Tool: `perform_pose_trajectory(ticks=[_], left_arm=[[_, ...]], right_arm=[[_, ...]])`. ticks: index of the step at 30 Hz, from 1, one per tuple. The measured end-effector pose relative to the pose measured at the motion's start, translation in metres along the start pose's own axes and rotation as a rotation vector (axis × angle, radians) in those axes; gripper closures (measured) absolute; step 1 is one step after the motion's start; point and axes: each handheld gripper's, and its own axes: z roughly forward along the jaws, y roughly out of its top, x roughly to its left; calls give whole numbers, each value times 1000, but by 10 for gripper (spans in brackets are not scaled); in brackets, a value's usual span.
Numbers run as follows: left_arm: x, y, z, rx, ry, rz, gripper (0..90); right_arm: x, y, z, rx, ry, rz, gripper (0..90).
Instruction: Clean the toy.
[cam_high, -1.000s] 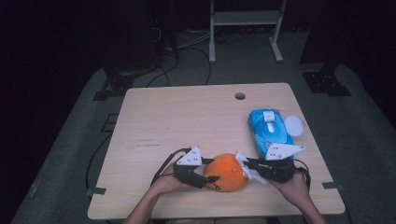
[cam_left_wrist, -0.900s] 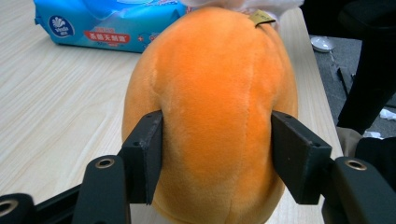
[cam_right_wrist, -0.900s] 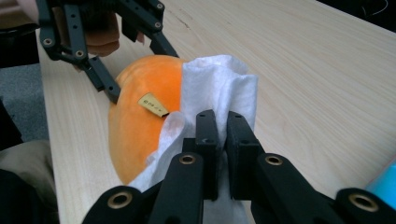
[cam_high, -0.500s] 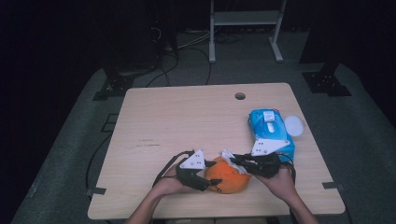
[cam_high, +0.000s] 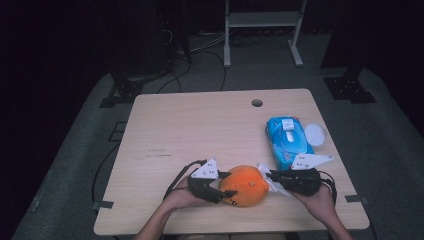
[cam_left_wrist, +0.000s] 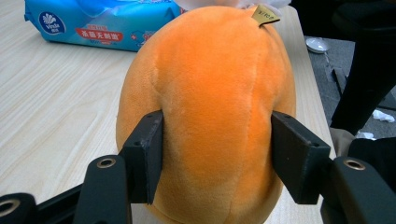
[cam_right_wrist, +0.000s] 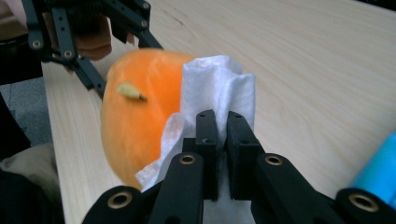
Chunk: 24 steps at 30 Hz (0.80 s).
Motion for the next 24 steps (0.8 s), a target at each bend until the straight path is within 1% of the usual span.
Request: perform_pose_trajectory(ticks=[3,7,10,13,18,21,24], left_arm=[[0,1,0,0,1,0,394],[-1,2,0,11,4,15,393],[-3,3,0,14,4,25,394],[-5,6,1,22,5,41,392],[-6,6,1,24,2,44,388],[-4,7,-1,25,-3,28,349],[-1,10,-2,6,-5,-13,238]], right_arm=[[1,-2,-2,6,0,4,841],[2,3,0,-4,3,-9,841],[2,11,5,-18,18,-11,841],[3,21,13,-25,34,-27,841],[7,32,23,-35,54,-44,840],[8,32,27,-30,60,-46,840],[6,28,27,-24,63,-34,840]])
